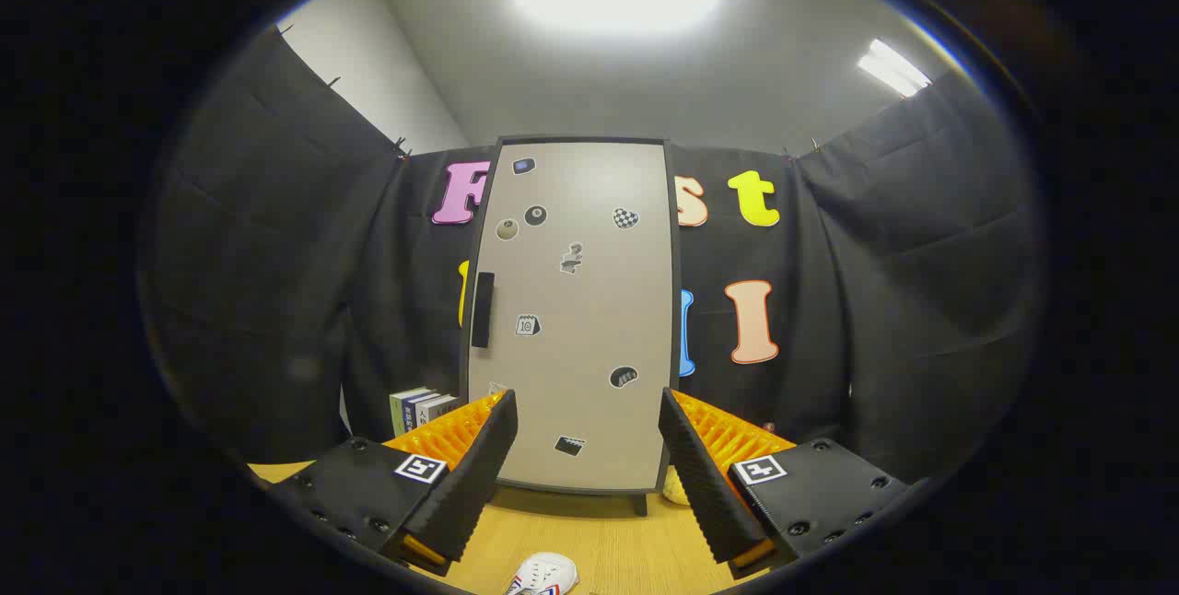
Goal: Open the shoe cabinet door, grab the shoes and put them into the shoe cabinet, then close the shoe cabinet door.
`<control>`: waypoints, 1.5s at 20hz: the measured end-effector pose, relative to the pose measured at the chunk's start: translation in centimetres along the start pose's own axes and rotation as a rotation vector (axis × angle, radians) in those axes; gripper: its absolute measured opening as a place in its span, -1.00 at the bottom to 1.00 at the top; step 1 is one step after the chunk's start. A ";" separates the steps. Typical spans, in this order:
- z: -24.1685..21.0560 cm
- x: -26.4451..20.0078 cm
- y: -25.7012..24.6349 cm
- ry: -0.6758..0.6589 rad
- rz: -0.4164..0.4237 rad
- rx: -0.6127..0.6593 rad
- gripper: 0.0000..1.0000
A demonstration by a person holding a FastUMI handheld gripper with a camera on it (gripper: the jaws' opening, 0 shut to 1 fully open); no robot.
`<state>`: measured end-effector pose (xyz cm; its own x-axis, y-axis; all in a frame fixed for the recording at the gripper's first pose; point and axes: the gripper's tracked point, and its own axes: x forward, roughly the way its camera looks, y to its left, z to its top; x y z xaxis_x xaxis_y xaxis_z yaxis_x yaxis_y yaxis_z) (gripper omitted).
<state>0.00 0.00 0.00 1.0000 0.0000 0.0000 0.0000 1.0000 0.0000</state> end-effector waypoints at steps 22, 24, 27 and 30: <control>0.5 3.4 1.9 0.033 0.006 0.047 0.95; 1.5 5.6 2.7 0.016 0.024 0.060 0.95; 3.2 9.1 4.8 -0.003 0.070 0.068 0.95; 5.3 12.3 6.4 -0.033 0.104 0.051 0.95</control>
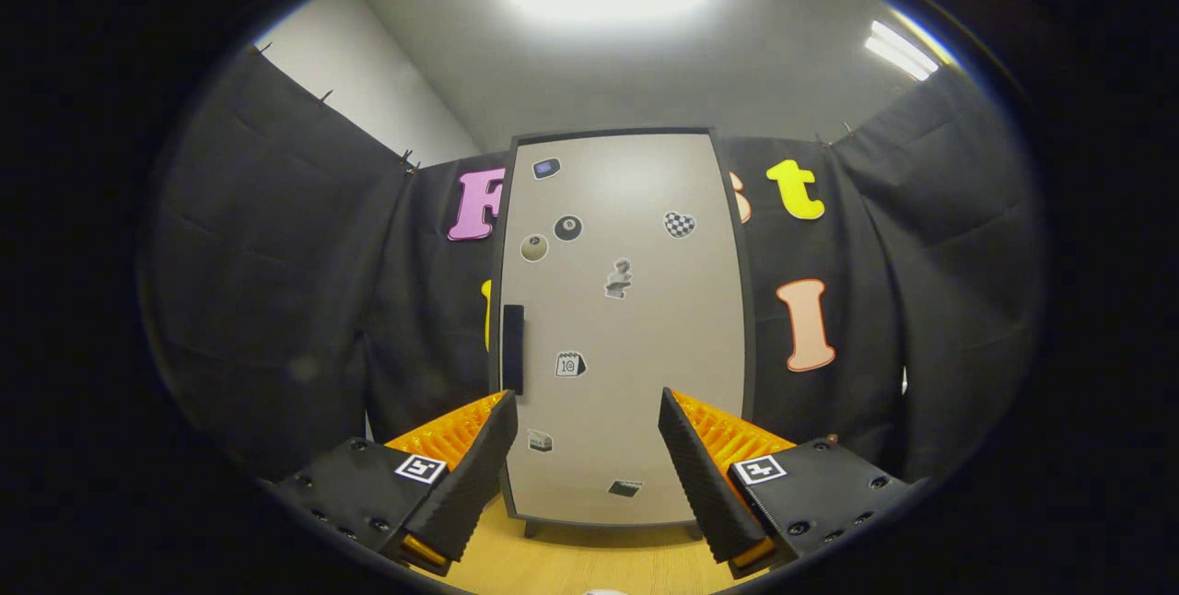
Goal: Open the shoe cabinet door, grab the shoes and put them into the shoe cabinet, then close the shoe cabinet door.
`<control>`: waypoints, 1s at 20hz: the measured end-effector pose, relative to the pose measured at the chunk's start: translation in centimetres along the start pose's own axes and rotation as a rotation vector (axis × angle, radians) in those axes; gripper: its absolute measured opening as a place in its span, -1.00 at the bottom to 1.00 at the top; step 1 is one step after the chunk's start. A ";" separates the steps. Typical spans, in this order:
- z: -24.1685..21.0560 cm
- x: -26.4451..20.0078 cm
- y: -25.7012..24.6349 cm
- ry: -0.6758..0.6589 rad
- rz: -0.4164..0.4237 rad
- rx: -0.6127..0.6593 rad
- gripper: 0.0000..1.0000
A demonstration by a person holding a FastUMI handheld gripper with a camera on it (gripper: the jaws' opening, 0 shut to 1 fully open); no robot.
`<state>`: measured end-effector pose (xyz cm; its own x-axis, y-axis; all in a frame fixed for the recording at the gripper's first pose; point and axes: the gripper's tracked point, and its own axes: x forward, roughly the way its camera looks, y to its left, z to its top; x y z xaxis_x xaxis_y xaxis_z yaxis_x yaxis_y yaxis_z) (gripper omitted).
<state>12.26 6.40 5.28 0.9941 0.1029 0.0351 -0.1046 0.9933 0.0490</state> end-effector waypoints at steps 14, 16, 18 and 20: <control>0.7 14.8 7.5 -0.017 0.101 0.001 0.94; 0.2 16.5 8.2 -0.007 0.105 0.000 0.94; -0.7 18.3 8.9 0.013 0.107 -0.001 0.94; -1.8 19.7 9.4 0.037 0.108 -0.004 0.94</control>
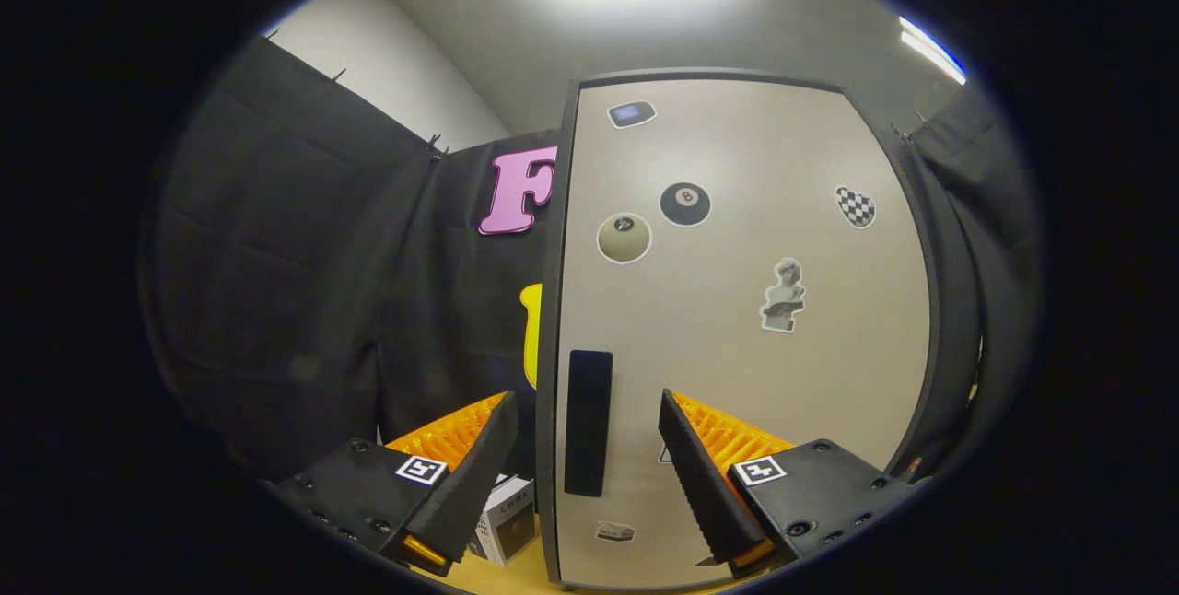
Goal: Open the shoe cabinet door, grab the shoes and put them into the shoe cabinet, then close the shoe cabinet door.
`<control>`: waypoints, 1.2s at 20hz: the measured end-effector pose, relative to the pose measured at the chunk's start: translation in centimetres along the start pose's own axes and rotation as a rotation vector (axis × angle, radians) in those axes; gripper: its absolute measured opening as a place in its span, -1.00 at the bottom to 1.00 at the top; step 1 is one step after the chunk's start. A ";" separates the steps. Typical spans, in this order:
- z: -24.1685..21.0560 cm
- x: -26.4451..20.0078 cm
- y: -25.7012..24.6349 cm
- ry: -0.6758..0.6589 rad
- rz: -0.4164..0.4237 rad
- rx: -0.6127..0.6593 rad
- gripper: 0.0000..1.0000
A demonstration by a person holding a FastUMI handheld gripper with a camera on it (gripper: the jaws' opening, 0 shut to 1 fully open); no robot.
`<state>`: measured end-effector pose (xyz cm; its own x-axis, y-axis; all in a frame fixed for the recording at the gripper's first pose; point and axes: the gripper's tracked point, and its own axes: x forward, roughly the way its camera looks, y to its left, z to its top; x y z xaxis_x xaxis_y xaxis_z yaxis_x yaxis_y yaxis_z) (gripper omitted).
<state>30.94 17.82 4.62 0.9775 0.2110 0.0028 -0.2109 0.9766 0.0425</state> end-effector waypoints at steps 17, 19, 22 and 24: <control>-3.7 4.1 0.1 0.112 -0.065 0.039 -0.36; -3.7 3.9 0.1 0.134 -0.050 0.037 -0.54; -3.5 3.1 0.2 0.151 -0.012 0.043 -0.54; -3.2 1.8 0.6 0.154 0.017 0.056 -0.54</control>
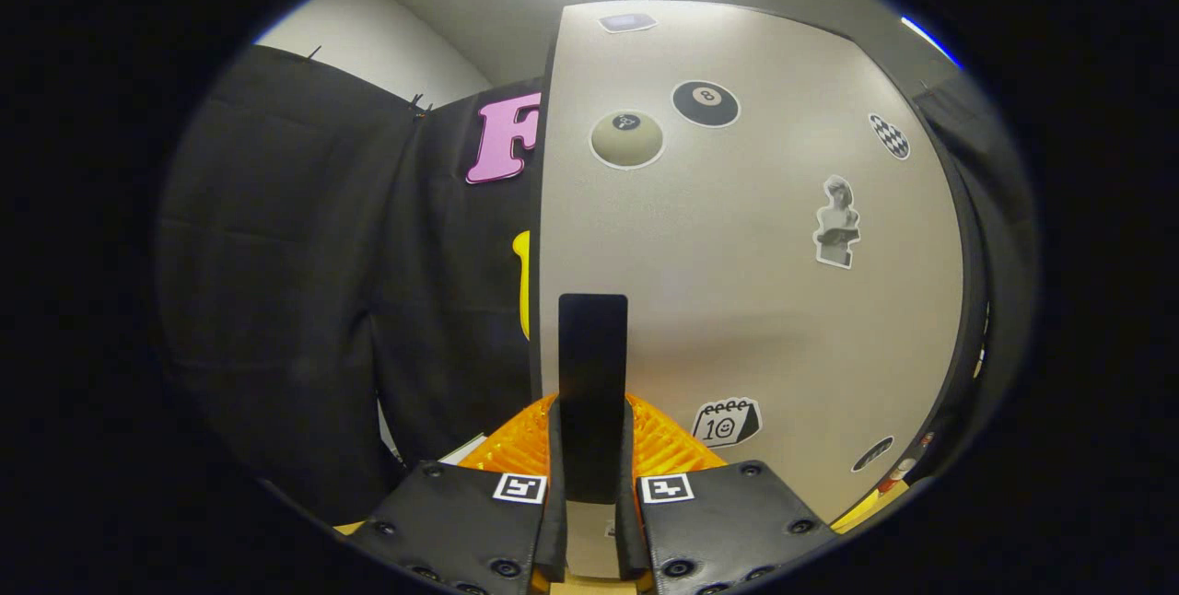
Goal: Open the shoe cabinet door, grab the shoes and put them into the shoe cabinet, then close the shoe cabinet door.
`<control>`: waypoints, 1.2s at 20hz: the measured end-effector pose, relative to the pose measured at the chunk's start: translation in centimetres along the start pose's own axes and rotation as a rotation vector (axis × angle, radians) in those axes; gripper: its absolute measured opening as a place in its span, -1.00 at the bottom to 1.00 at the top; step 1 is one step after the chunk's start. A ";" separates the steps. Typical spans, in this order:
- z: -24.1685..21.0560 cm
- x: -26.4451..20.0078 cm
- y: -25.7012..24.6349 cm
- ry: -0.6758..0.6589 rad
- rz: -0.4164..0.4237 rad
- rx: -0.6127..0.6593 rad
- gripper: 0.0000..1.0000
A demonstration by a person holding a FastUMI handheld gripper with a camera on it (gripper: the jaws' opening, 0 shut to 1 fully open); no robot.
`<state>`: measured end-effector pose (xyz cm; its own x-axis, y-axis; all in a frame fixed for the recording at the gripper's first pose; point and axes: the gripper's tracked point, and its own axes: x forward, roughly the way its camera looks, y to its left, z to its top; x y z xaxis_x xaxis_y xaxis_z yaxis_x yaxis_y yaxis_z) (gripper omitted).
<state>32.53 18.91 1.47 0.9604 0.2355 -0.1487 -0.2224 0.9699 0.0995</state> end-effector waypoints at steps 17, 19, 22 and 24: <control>0.7 -8.2 -0.8 0.028 0.128 0.035 -0.54; 0.8 -9.1 -1.1 0.030 0.136 0.042 -0.54; 0.8 -10.5 -1.7 0.035 0.145 0.044 -0.54; 0.7 -11.5 -2.3 0.043 0.154 0.056 -0.54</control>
<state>22.09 13.96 3.68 0.9074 0.3850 -0.1688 -0.3559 0.9172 0.1790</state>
